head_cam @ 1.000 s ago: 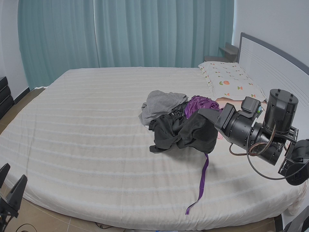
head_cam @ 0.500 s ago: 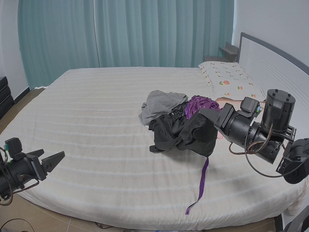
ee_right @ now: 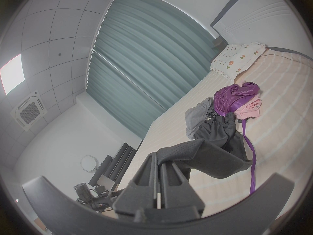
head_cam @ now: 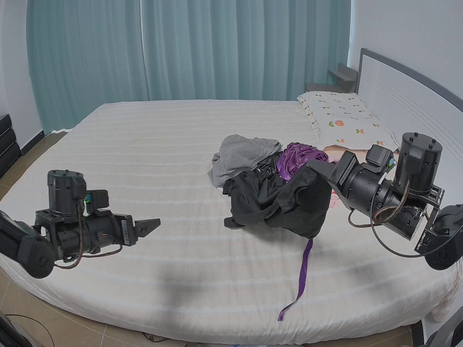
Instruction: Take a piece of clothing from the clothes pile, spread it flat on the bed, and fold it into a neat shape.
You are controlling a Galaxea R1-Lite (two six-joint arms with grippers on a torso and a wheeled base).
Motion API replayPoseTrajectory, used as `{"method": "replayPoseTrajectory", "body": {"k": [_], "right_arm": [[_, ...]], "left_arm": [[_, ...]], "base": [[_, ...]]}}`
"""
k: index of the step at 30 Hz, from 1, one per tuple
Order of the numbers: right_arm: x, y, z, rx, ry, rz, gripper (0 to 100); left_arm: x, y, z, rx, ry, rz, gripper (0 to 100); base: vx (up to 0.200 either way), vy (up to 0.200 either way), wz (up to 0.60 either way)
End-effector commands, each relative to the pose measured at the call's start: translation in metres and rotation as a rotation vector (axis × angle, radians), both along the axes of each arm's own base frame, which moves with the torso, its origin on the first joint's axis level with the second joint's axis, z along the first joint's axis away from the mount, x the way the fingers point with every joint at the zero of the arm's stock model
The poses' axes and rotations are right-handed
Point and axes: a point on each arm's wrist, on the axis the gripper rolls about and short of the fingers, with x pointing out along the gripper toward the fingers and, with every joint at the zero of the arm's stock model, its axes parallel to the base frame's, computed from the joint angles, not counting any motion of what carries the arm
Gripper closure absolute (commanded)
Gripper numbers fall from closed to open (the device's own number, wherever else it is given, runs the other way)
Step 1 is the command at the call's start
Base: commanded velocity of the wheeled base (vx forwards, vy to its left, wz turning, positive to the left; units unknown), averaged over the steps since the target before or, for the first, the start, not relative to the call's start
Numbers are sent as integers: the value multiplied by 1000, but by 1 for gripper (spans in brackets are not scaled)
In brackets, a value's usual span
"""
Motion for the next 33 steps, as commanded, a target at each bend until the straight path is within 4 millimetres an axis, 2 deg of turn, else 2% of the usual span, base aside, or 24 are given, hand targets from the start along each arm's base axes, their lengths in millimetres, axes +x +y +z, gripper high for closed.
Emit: {"method": "replayPoseTrajectory", "body": {"k": [1, 6, 13, 21, 26, 29, 33], "right_arm": [[1, -4, 0, 5, 3, -14, 100], [-1, -6, 4, 12, -7, -17, 100], [-2, -7, 0, 5, 5, -17, 100], [-5, -8, 7, 9, -21, -24, 100], [-13, -11, 18, 33, -55, -13, 100], [-20, -12, 27, 50, -82, 0, 100], [-27, -7, 29, 45, -93, 36, 100]], "left_arm": [[32, -26, -27, 30, 56, -39, 0], [51, -43, -40, 39, 67, -65, 0], [66, -55, -50, 55, 71, -68, 0], [88, -74, -74, 64, 97, -94, 0], [94, -87, -85, 68, 109, -117, 0], [95, -102, -92, 46, 125, -133, 0], [96, -120, -97, 22, 133, -157, 0]], "base": [[0, 0, 0], [0, 0, 0], [0, 0, 0], [0, 0, 0], [0, 0, 0], [0, 0, 0], [0, 0, 0]]}}
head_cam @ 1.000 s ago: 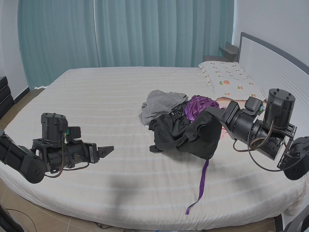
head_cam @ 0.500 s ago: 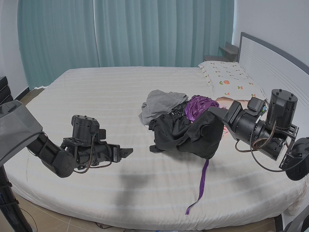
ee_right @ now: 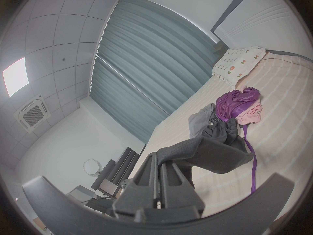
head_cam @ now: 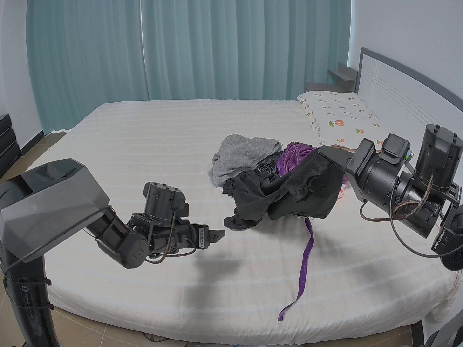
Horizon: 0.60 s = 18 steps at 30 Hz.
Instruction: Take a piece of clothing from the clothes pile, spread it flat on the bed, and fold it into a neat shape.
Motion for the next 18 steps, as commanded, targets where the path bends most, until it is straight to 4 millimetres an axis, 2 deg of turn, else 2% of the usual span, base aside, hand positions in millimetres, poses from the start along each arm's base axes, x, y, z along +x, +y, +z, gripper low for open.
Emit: {"method": "replayPoseTrajectory", "body": {"k": [1, 5, 11, 18], "right_arm": [[-10, 3, 8, 6, -31, 33, 100], [-13, 1, 15, 12, -60, 35, 100], [-17, 6, 15, 12, -59, 58, 100], [-19, 8, 18, 9, -75, 70, 100]], "left_arm": [[1, -19, -13, 0, 19, -35, 0], [0, -31, -19, -1, 23, -61, 0], [-1, -52, -41, 11, -13, -74, 0], [1, -60, -53, 14, -62, -49, 0]], "base": [[0, 0, 0], [0, 0, 0], [0, 0, 0], [0, 0, 0]]}}
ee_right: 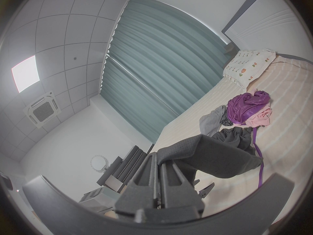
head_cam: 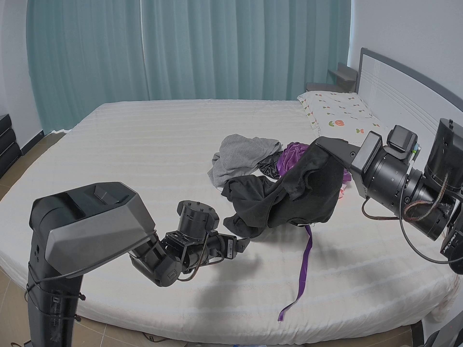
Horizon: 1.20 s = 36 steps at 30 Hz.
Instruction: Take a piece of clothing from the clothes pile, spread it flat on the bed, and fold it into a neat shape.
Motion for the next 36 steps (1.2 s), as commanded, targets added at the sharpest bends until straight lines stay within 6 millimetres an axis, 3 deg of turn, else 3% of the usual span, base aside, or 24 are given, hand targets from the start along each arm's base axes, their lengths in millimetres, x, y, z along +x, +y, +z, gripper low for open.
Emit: {"method": "replayPoseTrajectory", "body": {"k": [1, 13, 15, 19, 28, 29, 36], "right_arm": [[-2, 2, 1, 2, -5, 10, 100], [1, 15, 6, -10, -34, 40, 100], [-5, 20, 14, 5, -79, 61, 100], [-8, 22, 15, 3, -100, 68, 100], [-7, 18, 16, 8, -106, 54, 100], [-4, 16, 15, 4, -102, 45, 100], [17, -4, 7, -8, -70, -45, 100]], "left_arm": [[-3, -4, -14, 16, 25, -10, 0], [-1, -7, -14, -26, 11, -76, 0], [10, -14, -29, -36, -21, -67, 0], [15, -19, -38, -28, -26, -63, 0], [34, -29, -40, -22, -66, -26, 0], [36, -29, -40, -12, -65, -11, 100], [47, -22, -39, 6, -91, 75, 100]], "base": [[0, 0, 0], [0, 0, 0], [0, 0, 0], [0, 0, 0], [0, 0, 0], [0, 0, 0], [0, 0, 0]]}}
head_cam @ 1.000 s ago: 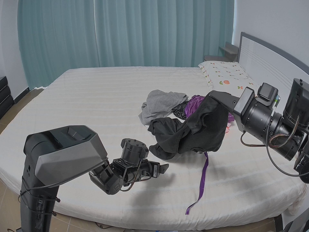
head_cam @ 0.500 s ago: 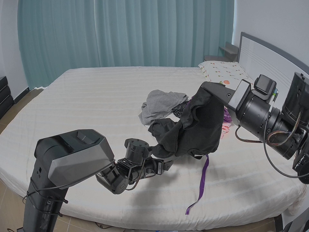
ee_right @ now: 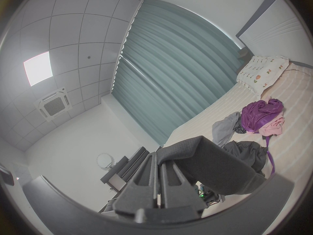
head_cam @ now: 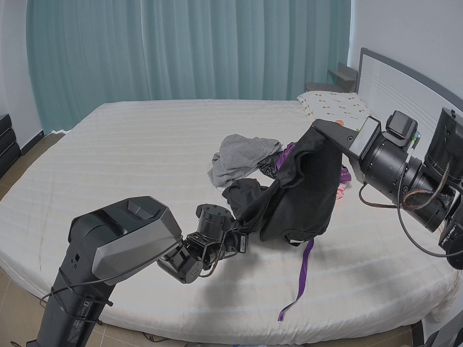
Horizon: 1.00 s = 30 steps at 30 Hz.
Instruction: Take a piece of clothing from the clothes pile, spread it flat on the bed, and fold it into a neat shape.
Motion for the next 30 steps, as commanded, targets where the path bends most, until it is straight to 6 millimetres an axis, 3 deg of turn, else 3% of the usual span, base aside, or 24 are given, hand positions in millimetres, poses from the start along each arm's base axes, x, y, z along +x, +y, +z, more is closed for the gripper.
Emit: {"method": "replayPoseTrajectory", "body": {"k": [1, 7, 8, 11, 12, 15, 17, 19, 21, 22, 24, 27, 30], "right_arm": [[16, -12, -9, -14, 29, -64, 100], [36, -27, -28, -52, 88, -126, 100], [47, -34, -41, -75, 128, -148, 100], [65, -40, -62, -107, 190, -188, 100], [65, -40, -62, -107, 190, -188, 100], [89, -48, -81, -116, 232, -243, 100], [97, -49, -80, -92, 207, -263, 100], [109, -52, -65, -35, 121, -298, 100], [108, -56, -42, -23, 29, -317, 100], [107, -56, -38, -23, 12, -316, 100], [98, -59, -5, -12, -90, -306, 100], [92, -55, -6, -37, -76, -273, 100], [86, -43, -37, -82, 16, -237, 100]], "left_arm": [[8, 7, -2, 14, -15, 65, 100], [10, 18, 15, -43, -13, 150, 100], [6, 27, 44, -125, -10, 196, 100], [-4, 45, 80, -183, 0, 242, 100], [-4, 45, 80, -183, 0, 242, 100], [-20, 73, 128, -273, -2, 317, 100], [-24, 82, 146, -301, -10, 338, 100], [-36, 98, 186, -361, -35, 371, 100], [-47, 109, 218, -406, -69, 391, 100], [-48, 110, 222, -411, -76, 393, 100], [-58, 121, 252, -450, -143, 434, 100], [-69, 127, 265, -479, -177, 463, 100], [-77, 133, 257, -466, -154, 471, 100]], "base": [[0, 0, 0], [0, 0, 0], [0, 0, 0], [0, 0, 0], [0, 0, 0], [0, 0, 0], [0, 0, 0], [0, 0, 0], [0, 0, 0], [0, 0, 0], [0, 0, 0], [0, 0, 0], [0, 0, 0]]}}
